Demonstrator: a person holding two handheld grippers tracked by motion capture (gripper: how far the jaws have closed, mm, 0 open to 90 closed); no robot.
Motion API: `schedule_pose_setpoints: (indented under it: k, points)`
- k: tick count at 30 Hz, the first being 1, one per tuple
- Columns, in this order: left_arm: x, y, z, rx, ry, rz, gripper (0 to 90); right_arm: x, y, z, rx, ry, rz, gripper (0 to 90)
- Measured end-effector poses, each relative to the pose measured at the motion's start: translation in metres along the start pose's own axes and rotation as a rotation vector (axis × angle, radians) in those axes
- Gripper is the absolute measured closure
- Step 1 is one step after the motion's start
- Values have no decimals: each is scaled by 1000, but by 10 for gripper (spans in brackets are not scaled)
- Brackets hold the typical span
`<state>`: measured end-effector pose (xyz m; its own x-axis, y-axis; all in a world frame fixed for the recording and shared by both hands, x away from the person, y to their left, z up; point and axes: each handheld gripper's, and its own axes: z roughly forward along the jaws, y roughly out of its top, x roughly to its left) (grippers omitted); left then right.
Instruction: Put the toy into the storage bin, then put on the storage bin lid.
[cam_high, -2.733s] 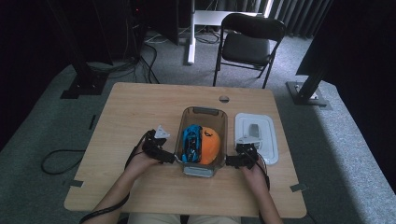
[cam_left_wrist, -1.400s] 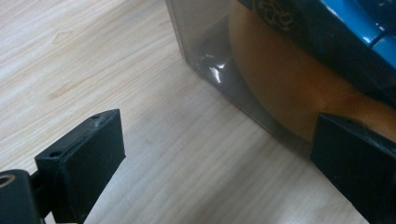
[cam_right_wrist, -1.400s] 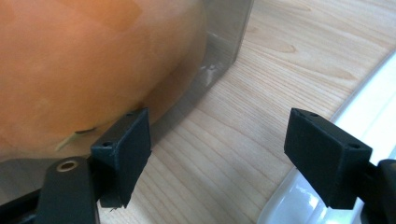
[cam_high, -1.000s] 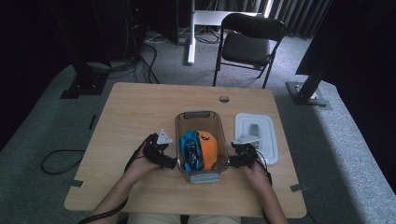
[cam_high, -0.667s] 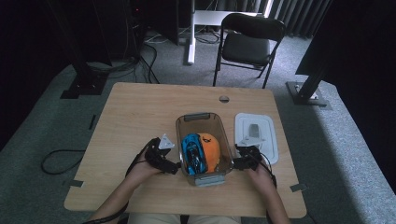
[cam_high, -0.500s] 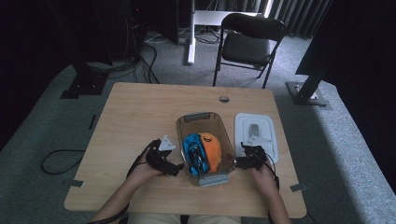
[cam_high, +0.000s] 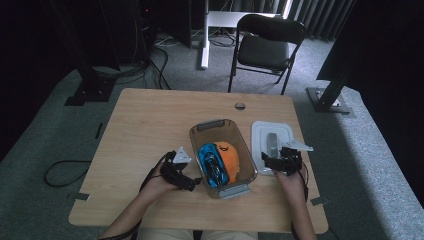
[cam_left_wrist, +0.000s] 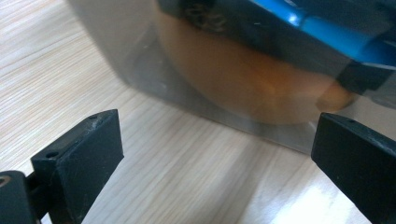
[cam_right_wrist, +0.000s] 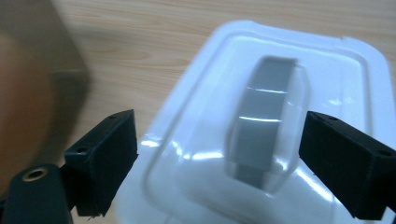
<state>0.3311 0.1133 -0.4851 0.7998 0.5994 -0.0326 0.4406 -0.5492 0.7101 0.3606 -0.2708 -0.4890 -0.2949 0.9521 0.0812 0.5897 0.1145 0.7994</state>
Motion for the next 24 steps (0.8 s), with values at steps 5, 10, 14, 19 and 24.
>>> schedule_pose_setpoints:
  k: [5,10,14,19,24]
  points:
    - [1,-5,-1,-3,2,-7,27,-2,-1,13,40,-62,7,189]
    - [2,-7,1,6,13,-8,27,-4,-4,21,62,-93,24,250]
    - [1,-8,2,5,10,-7,27,-4,-4,26,65,-109,36,305]
    - [0,-9,3,10,17,-1,27,-3,-5,31,82,-131,23,365]
    - [1,-9,2,2,23,-8,27,-6,-6,33,72,-120,53,442]
